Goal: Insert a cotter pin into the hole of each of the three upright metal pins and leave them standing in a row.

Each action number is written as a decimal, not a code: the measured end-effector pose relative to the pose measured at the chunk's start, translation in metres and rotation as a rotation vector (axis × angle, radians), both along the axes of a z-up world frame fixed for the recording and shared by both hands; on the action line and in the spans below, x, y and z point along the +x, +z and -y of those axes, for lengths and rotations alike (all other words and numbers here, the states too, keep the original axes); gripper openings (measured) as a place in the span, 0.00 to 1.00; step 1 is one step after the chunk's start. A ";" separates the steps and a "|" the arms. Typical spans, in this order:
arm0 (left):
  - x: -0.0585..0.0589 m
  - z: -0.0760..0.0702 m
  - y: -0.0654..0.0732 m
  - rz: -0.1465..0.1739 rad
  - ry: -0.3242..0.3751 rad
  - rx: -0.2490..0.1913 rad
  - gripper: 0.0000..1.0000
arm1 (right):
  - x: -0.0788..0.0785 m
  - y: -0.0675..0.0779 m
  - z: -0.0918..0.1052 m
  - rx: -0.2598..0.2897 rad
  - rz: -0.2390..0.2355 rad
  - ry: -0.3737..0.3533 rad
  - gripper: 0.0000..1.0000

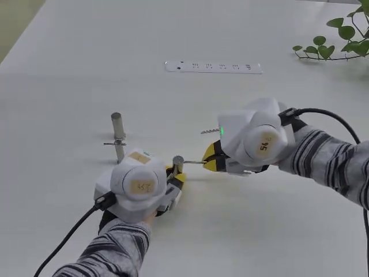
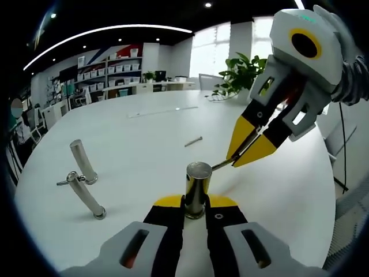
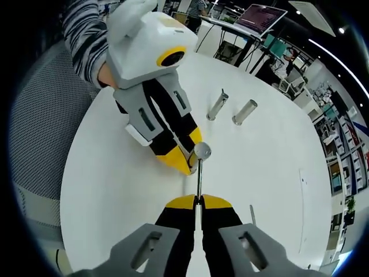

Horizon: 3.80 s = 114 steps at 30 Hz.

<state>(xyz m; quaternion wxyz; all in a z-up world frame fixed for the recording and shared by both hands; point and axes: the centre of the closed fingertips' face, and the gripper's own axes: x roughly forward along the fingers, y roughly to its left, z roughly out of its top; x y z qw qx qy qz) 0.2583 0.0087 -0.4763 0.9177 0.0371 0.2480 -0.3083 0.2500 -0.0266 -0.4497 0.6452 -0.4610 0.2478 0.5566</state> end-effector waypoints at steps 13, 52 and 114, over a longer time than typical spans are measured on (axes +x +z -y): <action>0.000 0.000 -0.001 -0.002 0.001 0.001 0.10 | -0.002 0.003 -0.012 0.020 0.003 0.005 0.00; 0.001 0.000 -0.002 -0.005 0.091 0.001 0.10 | 0.000 0.008 -0.025 0.062 -0.028 -0.056 0.01; -0.012 -0.021 0.009 -0.039 0.105 -0.086 0.47 | 0.001 0.000 -0.048 0.256 -0.246 -0.209 0.14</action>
